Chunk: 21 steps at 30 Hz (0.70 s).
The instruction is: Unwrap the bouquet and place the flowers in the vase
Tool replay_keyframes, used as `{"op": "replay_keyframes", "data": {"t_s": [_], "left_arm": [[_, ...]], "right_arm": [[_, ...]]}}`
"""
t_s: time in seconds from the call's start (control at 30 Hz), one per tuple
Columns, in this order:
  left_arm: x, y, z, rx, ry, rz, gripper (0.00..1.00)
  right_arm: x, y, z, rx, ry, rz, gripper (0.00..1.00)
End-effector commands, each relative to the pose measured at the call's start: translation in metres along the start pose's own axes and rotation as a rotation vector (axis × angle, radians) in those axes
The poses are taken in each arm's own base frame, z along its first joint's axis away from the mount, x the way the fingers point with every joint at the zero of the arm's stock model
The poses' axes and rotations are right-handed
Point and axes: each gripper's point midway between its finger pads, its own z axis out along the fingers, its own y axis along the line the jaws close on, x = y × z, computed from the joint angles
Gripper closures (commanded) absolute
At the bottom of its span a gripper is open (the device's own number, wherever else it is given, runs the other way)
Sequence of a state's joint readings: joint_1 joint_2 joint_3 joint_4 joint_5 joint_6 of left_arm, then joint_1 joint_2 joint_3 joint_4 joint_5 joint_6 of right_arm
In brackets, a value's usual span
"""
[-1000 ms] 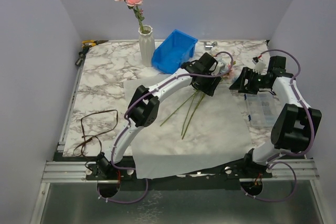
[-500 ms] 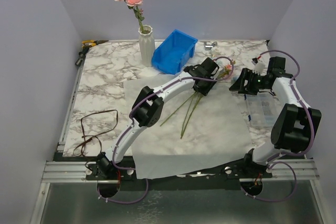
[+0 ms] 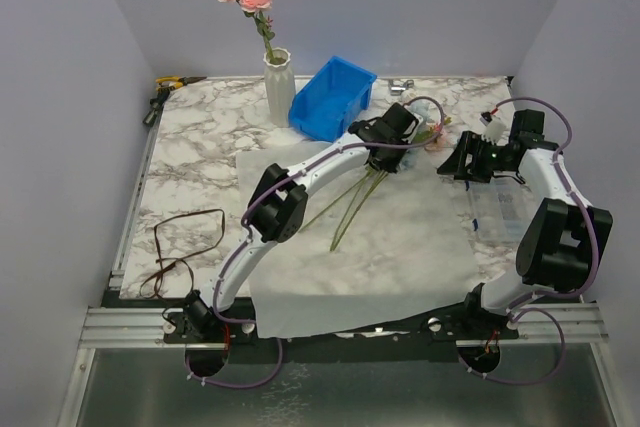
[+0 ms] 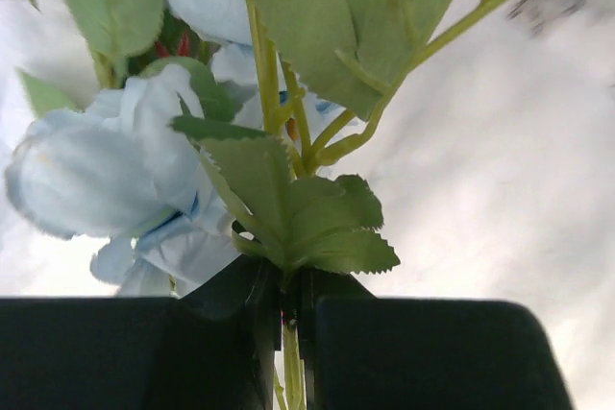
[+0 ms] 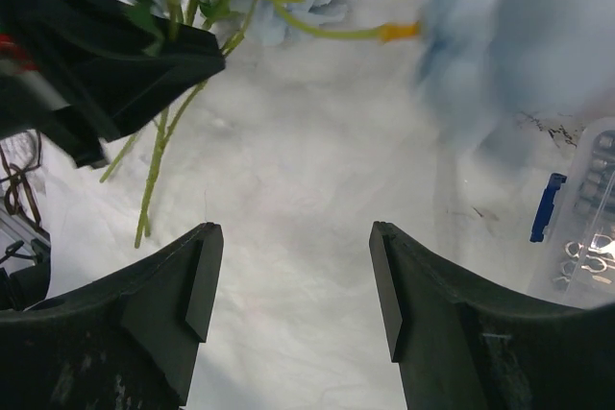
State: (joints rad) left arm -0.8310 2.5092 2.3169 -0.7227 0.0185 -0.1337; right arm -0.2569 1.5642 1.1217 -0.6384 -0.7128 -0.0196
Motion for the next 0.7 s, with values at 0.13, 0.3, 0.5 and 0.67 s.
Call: {"op": "replay_keyframes", "data": {"t_s": [0.13, 0.3, 0.5, 0.67], "left_arm": [[-0.13, -0.029, -0.124, 0.197, -0.395, -0.132, 1.0], [-0.157, -0.019, -0.159, 0.243, -0.495, -0.197, 1.0], [-0.193, -0.005, -0.228, 0.355, -0.714, -0.228, 1.0], [-0.202, 0.001, -0.299, 0.354, -1.052, -0.041, 1.0]], "right_arm": [[-0.006, 0.005, -0.007, -0.008, -0.02, -0.028, 0.28], [-0.008, 0.006, -0.009, -0.006, -0.033, -0.044, 0.28], [-0.011, 0.008, -0.01, -0.013, -0.04, -0.05, 0.28], [-0.014, 0.01, -0.01, -0.029, -0.044, -0.055, 0.28]]}}
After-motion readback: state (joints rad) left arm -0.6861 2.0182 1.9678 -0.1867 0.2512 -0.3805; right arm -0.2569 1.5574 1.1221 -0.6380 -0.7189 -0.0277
